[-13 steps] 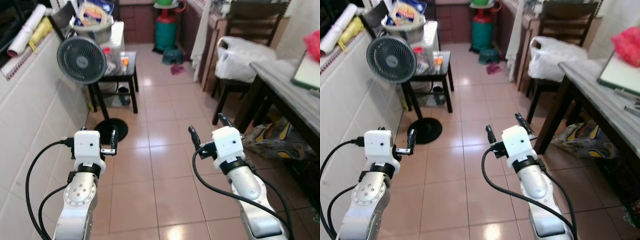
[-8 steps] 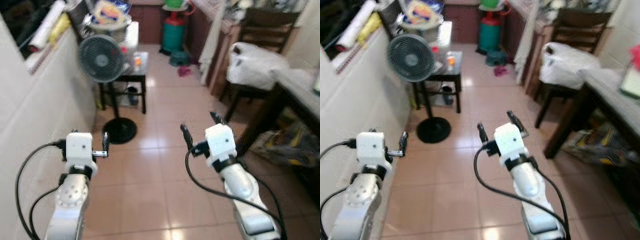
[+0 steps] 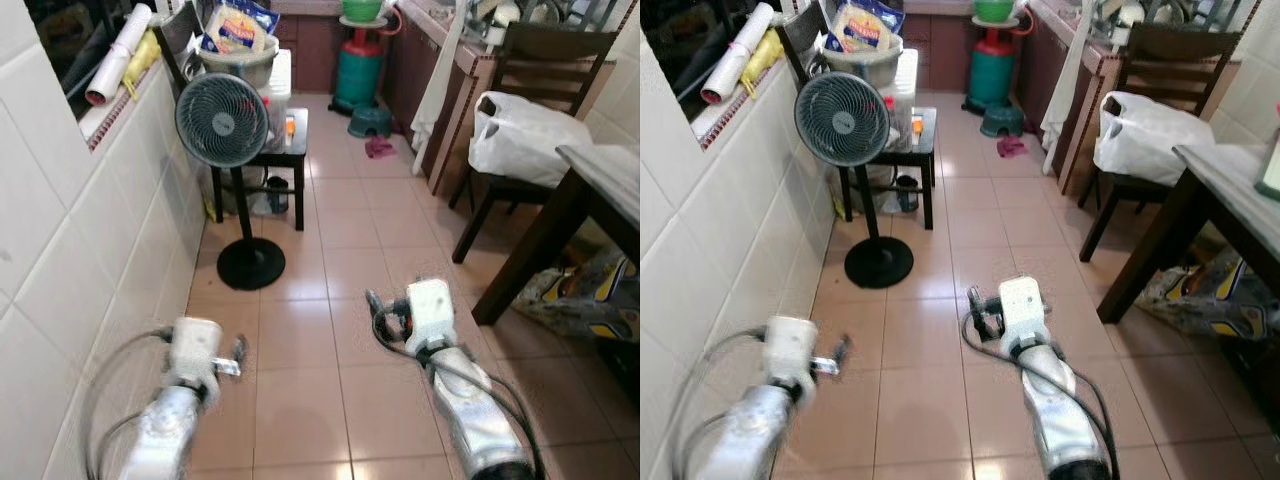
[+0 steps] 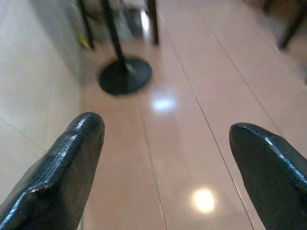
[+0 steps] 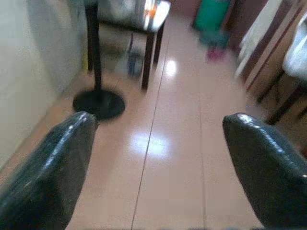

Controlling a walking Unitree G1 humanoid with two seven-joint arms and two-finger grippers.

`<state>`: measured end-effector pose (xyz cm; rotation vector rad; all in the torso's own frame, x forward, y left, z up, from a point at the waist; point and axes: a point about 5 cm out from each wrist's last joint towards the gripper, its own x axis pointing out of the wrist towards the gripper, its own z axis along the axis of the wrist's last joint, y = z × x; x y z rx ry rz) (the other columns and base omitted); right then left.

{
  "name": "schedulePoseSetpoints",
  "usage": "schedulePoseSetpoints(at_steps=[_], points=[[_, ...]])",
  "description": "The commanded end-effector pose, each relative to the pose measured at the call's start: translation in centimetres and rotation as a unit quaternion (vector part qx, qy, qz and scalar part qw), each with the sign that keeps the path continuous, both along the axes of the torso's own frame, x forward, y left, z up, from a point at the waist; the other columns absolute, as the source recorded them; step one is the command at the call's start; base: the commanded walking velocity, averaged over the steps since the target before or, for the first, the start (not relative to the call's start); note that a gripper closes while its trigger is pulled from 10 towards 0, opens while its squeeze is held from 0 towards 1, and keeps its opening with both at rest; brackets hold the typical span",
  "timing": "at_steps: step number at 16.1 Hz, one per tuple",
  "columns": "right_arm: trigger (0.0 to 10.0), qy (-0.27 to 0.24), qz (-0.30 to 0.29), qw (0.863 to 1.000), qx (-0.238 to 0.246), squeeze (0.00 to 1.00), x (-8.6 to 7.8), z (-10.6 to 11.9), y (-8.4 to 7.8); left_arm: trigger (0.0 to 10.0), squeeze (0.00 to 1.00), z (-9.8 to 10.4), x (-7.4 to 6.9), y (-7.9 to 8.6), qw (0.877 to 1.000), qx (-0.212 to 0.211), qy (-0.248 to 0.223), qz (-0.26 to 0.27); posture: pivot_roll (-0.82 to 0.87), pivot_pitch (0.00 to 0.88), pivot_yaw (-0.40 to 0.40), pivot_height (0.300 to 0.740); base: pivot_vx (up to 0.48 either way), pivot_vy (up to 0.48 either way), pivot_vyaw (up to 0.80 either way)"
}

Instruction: Setting the table

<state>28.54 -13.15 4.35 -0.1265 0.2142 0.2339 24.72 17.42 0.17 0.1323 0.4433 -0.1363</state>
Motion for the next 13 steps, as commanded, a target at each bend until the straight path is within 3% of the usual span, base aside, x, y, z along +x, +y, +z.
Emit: schedulePoseSetpoints(at_steps=[1, 4, 5, 6, 8, 9, 11, 13], points=[[10.0, 0.022, -0.015, 1.0, -0.002, 0.0, 0.0, -1.1, -0.5, 10.0, 0.0, -0.7, 0.1, -0.5, 0.999, 0.014, 0.011, -0.03, 0.06, 0.0, -0.039, 0.74, 0.0, 0.0, 0.0], [10.0, 0.107, -0.017, 0.994, -0.029, 0.0, -1.6, -4.9, -0.9, 10.0, 0.0, -4.3, -2.0, -0.9, 0.992, 0.028, 0.103, -0.063, 0.04, 0.0, -0.034, 0.74, 0.0, 0.0, 0.0], [10.0, 0.164, -0.019, 0.985, -0.045, 0.0, -3.1, -7.1, -1.3, 10.0, 0.0, -5.9, -3.6, -1.1, 0.983, 0.038, 0.156, -0.091, 0.04, 0.0, -0.035, 0.74, 0.0, 0.0, 0.0], [10.0, 0.187, -0.021, 0.981, -0.056, 0.0, -3.8, -7.8, -1.6, 10.0, 0.0, -6.5, -4.2, -1.0, 0.978, 0.052, 0.177, -0.1, 0.04, 0.0, -0.036, 0.74, 0.0, 0.0, 0.0], [10.0, 0.233, -0.035, 0.971, -0.044, 0.0, -4.8, -9.1, -1.9, 10.0, 0.0, -7.4, -5.3, -0.4, 0.969, 0.073, 0.211, -0.102, 0.03, 0.0, -0.036, 0.74, 0.0, 0.0, 0.0], [10.0, 0.286, -0.06, 0.956, -0.015, 0.0, -6.2, -10.5, -2.0, 10.0, 0.0, -8.0, -6.1, 0.3, 0.963, 0.085, 0.235, -0.097, 0.03, 0.0, -0.038, 0.74, 0.0, 0.0, 0.0], [10.0, 0.316, -0.059, 0.947, -0.02, 0.0, -7.3, -11.3, -2.0, 10.0, 0.0, -8.2, -6.4, 1.1, 0.964, 0.084, 0.24, -0.083, 0.02, 0.0, -0.04, 0.74, 0.0, 0.0, 0.0], [10.0, 0.336, -0.084, 0.938, -0.005, 0.0, -8.1, -11.9, -2.7, 10.0, 0.0, -8.0, -6.0, 2.1, 0.971, 0.058, 0.232, -0.013, 0.03, 0.0, -0.042, 0.74, 0.0, 0.0, 0.0]])
